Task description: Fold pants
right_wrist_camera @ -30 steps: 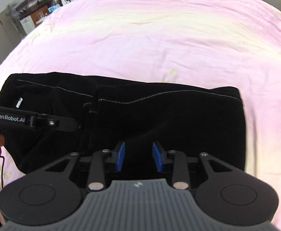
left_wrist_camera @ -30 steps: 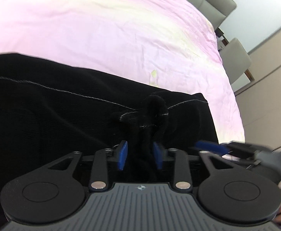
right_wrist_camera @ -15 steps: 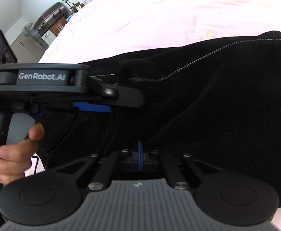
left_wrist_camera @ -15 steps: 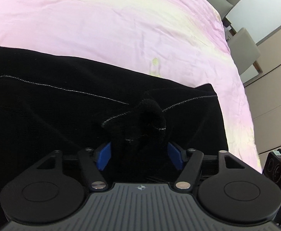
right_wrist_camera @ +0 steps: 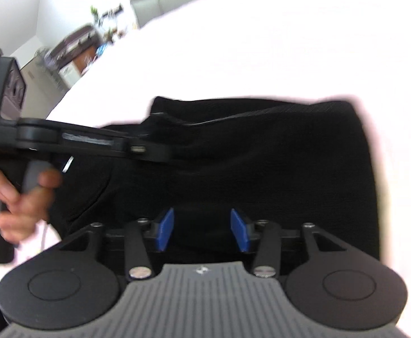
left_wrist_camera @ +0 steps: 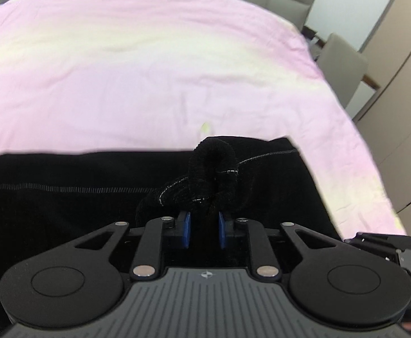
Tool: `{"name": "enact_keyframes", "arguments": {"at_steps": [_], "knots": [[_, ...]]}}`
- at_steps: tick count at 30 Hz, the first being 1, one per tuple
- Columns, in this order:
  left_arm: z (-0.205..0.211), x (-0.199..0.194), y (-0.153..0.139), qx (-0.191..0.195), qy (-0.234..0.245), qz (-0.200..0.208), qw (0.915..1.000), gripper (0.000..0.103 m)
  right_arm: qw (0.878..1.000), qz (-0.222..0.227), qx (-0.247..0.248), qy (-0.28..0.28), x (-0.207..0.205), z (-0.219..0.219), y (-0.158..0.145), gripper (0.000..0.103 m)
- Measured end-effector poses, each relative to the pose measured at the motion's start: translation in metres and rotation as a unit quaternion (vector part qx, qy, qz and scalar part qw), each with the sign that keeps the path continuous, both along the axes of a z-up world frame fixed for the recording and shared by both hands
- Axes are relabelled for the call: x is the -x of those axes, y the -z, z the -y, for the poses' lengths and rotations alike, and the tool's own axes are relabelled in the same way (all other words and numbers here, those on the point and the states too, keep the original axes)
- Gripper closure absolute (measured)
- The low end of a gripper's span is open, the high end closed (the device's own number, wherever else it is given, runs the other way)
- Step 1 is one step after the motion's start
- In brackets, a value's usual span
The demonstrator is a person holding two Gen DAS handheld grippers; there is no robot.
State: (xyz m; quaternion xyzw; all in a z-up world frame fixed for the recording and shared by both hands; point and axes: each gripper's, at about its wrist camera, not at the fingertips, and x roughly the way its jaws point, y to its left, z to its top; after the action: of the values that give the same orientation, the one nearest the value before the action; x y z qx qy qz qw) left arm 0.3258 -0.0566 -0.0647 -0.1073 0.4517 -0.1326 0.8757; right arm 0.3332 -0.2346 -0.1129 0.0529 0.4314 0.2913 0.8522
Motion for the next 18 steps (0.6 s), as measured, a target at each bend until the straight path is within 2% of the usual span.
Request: {"name": "enact_keyframes", "arguments": {"at_steps": [2,4,6,8,10,11,12,14,18], "knots": [[-0.004,-0.007,-0.014,-0.013,0.013,-0.002,0.9998,0.083,0.999,0.031,0.025,0.028,0.002,0.022,-0.015,0.06],[-0.01,-0.017,-0.012,-0.028,0.013,-0.024,0.9992,0.083,0.996,0.039,0.058,0.052,-0.003,0.038,-0.022,0.061],[-0.019,-0.032,0.008,-0.026,0.005,-0.066,0.9975,0.082,0.993,0.041,0.08,0.073,-0.01,0.052,-0.024,0.065],[-0.031,-0.038,0.033,-0.016,-0.007,-0.09,0.9958,0.082,0.991,0.041,0.105,0.073,-0.02,0.052,-0.019,0.074],[-0.042,-0.038,0.055,0.007,-0.03,-0.109,0.9936,0.082,0.989,0.034,0.127,0.069,-0.029,0.045,-0.008,0.082],[-0.043,-0.038,0.062,0.009,-0.033,-0.11,0.9934,0.082,0.989,0.027,0.134,0.061,-0.033,0.043,-0.001,0.088],[-0.042,-0.038,0.069,0.004,-0.029,-0.109,0.9937,0.081,0.988,0.018,0.145,0.052,-0.035,0.04,0.008,0.091],[-0.042,-0.037,0.076,-0.005,-0.017,-0.107,0.9941,0.081,0.982,-0.004,0.186,0.043,-0.039,0.033,0.033,0.091],[-0.048,-0.036,0.086,-0.007,-0.004,-0.105,0.9944,0.077,0.979,0.003,0.2,0.033,-0.033,0.024,0.071,0.091]]}}
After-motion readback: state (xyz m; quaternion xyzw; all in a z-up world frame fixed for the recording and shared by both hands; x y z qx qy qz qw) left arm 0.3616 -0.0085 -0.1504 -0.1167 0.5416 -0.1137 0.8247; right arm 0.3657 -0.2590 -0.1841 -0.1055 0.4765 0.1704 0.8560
